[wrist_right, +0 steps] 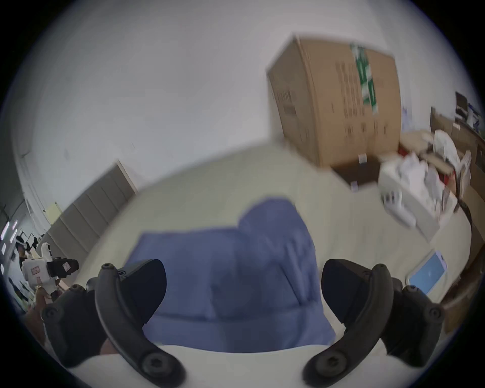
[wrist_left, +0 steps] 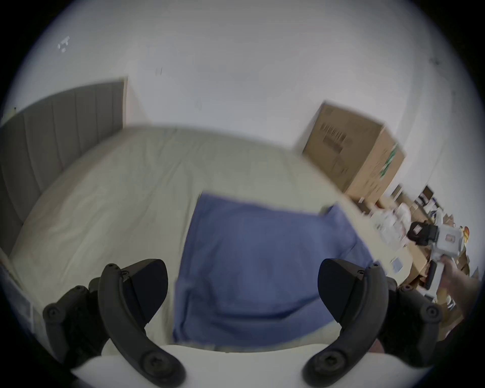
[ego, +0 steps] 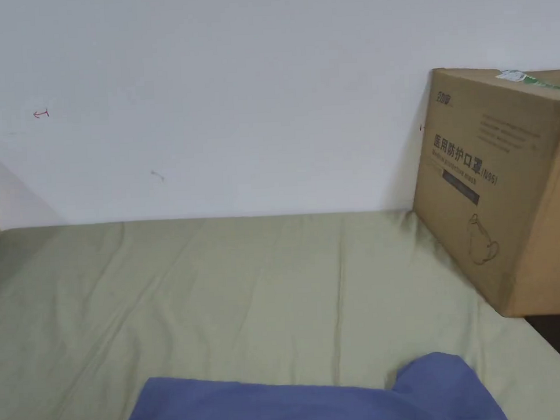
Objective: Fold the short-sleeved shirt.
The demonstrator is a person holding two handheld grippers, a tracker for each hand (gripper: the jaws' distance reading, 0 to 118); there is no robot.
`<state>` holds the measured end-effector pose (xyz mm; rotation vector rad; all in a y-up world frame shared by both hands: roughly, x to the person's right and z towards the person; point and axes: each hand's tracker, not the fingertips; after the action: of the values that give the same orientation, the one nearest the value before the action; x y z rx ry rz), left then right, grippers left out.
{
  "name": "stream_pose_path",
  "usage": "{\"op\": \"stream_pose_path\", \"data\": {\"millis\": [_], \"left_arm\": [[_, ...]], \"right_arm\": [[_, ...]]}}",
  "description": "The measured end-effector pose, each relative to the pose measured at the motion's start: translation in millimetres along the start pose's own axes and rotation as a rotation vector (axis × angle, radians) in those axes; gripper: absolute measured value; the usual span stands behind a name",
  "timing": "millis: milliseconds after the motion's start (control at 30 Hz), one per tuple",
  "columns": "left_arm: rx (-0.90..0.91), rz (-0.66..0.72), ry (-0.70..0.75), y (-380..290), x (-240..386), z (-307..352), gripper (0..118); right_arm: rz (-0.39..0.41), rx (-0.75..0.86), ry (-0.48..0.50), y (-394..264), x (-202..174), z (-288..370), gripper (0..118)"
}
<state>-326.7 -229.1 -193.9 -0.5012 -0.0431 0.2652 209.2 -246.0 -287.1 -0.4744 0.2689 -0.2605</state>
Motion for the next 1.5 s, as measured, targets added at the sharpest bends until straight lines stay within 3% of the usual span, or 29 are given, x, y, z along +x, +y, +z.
{"op": "stream_pose_path", "data": {"millis": [133, 233, 267, 300, 333, 367, 433, 567, 700, 767, 800, 867, 900, 967, 1133, 1200, 1267, 1333, 1367, 1433, 1467, 1500], "left_arm": [[0.338, -0.098, -0.027, 2.6, 35.6, 14.8, 118], [0.331, -0.112, 0.015, 9.8, 58.3, 0.1, 117], [0.332, -0.109, -0.004, 12.8, 58.2, -3.8, 109], [0.344, -0.094, -0.008, 14.7, 59.1, -11.7, 71], [0.345, -0.087, 0.013, 18.6, 60.6, -18.1, 21], [0.365, -0.086, 0.072, 22.7, 59.4, -21.4, 0], [0.331, -0.1, 0.051, 37.3, 50.8, -30.6, 0], [0.25, -0.138, 0.15, 78.1, 21.5, -74.9, 0], [-0.228, -0.185, 0.068, 126.3, -43.7, -198.2, 0], [-0.319, -0.19, 0.068, 124.2, -65.5, -248.0, 0], [-0.315, -0.194, 0.079, 121.6, -75.1, -268.6, 20], [-0.365, -0.185, 0.122, 106.6, -93.8, -309.9, 102], [-0.424, -0.166, 0.159, 100.2, -101.9, -330.6, 117], [-0.426, -0.144, 0.147, 81.8, -115.7, -350.8, 108], [-0.561, -0.233, 0.203, 33.4, -126.2, -392.5, 117], [-0.476, -0.186, 0.19, 28.3, -120.5, -392.0, 117], [-0.451, -0.262, 0.262, 33.1, -101.6, -383.4, 116], [-0.415, -0.32, 0.231, 33.5, -83.1, -367.2, 98], [-0.395, -0.324, 0.2, 36.0, -78.0, -354.2, 81], [-0.391, -0.309, 0.166, 36.0, -66.5, -339.5, 23], [-0.417, -0.274, 0.133, 35.6, -62.1, -335.3, 7], [-0.39, -0.286, 0.172, 37.6, -66.9, -330.3, 7]], "right_arm": [[0.133, 0.195, -0.021, 4.1, -40.0, 13.5, 115], [0.176, 0.35, -0.075, 1.3, -59.3, 2.7, 111], [0.168, 0.36, -0.081, 4.8, -64.7, -1.1, 97], [0.161, 0.372, -0.06, 9.1, -67.9, -5.2, 44], [0.162, 0.348, -0.064, 12.9, -67.2, -12.6, 0], [0.164, 0.34, -0.059, 17.3, -68.2, -15.5, 0], [0.166, 0.326, 0.012, 27.1, -65.9, -21.8, 0], [0.201, 0.339, -0.014, 43.7, -60.8, -32.5, 0], [0.178, 0.276, 0.021, 53.1, -56.6, -52.4, 0], [0.138, 0.224, 0.034, 52.0, -55.0, -65.9, 0], [0.121, 0.202, 0.043, 49.9, -52.8, -71.6, 0], [0.111, 0.168, 0.043, 41.8, -44.9, -83.9, 0], [0.109, 0.151, 0.044, 38.9, -43.0, -87.9, 0], [0.118, 0.121, 0.055, 33.5, -39.8, -93.8, 0], [0.177, 0.059, 0.055, 23.5, -42.4, -106.7, 0], [0.177, 0.041, 0.062, 21.5, -40.4, -110.1, 0], [0.161, 0.03, 0.067, 19.3, -39.2, -112.5, 0], [0.116, 0.024, 0.068, 18.9, -31.8, -113.5, 0], [0.088, 0.021, 0.074, 20.1, -26.9, -113.6, 0], [0.019, 0.028, 0.072, 26.0, -16.2, -113.5, 0], [-0.02, 0.035, 0.078, 30.4, -6.7, -114.5, 0], [-0.05, 0.037, 0.079, 35.7, 4.3, -117.0, 0]]}}
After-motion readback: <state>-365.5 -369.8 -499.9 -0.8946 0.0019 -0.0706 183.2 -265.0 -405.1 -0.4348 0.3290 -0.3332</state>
